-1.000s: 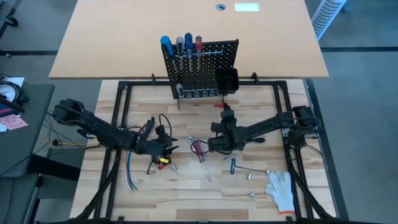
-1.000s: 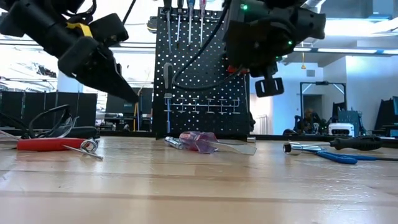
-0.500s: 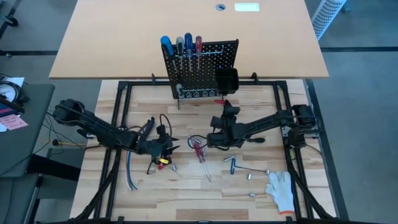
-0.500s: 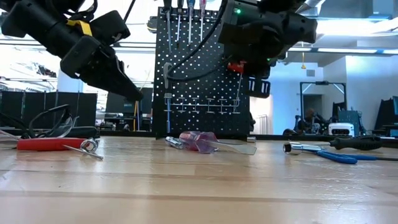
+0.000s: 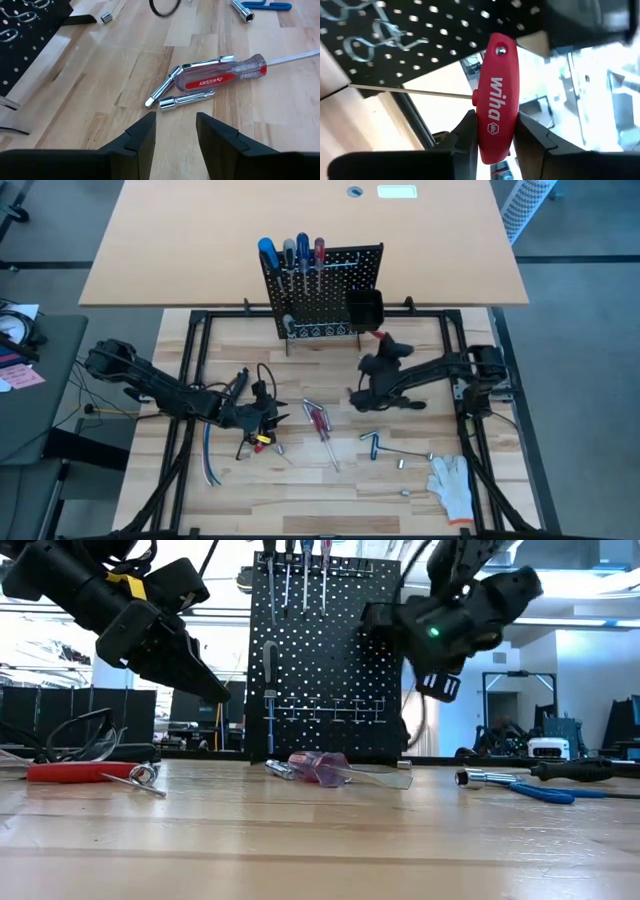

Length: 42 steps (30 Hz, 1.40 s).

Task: Hang tools onto peg board
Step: Hang the allen wrench on the pegboard

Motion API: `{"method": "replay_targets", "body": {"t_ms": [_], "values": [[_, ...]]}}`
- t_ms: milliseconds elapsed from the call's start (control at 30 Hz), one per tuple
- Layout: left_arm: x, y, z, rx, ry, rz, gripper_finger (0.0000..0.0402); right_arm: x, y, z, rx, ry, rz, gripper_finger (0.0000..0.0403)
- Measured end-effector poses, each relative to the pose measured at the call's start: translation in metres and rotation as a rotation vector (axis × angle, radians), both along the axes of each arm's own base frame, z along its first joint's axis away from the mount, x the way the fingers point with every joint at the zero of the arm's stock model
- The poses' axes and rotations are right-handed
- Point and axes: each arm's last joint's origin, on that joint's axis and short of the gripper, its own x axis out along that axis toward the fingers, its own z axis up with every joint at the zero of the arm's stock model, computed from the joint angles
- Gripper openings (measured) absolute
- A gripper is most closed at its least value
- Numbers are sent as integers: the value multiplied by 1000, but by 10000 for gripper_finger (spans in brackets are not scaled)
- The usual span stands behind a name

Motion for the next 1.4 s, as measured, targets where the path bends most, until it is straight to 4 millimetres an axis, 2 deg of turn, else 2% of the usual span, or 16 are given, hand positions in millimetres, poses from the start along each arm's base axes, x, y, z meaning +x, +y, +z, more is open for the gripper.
{"method": "replay_targets", "body": {"t_ms": [233, 367, 600, 833, 1000, 1133, 1267, 1400], "values": [[0, 0, 0, 5, -1, -4, 137, 0, -3, 0, 2, -92, -9, 97], [0, 0, 0, 8, 0, -6, 137, 8, 4, -5, 1, -46, 15, 97], [0, 0, 1, 12, -3, -10, 137, 12, 38, -7, -7, 69, 129, 97], [1, 0, 2, 8, -14, -11, 137, 8, 69, -7, -3, 52, 233, 97], [1, 0, 2, 7, -16, -11, 137, 9, 88, -14, 164, -13, 241, 97], [1, 0, 2, 7, -17, -11, 137, 23, 108, -22, 369, 1, 308, 97], [1, 0, 2, 7, -17, -11, 137, 54, 125, -22, 619, 5, 540, 97], [1, 0, 2, 7, -16, -11, 137, 75, 123, -6, 600, -46, 702, 96]]}}
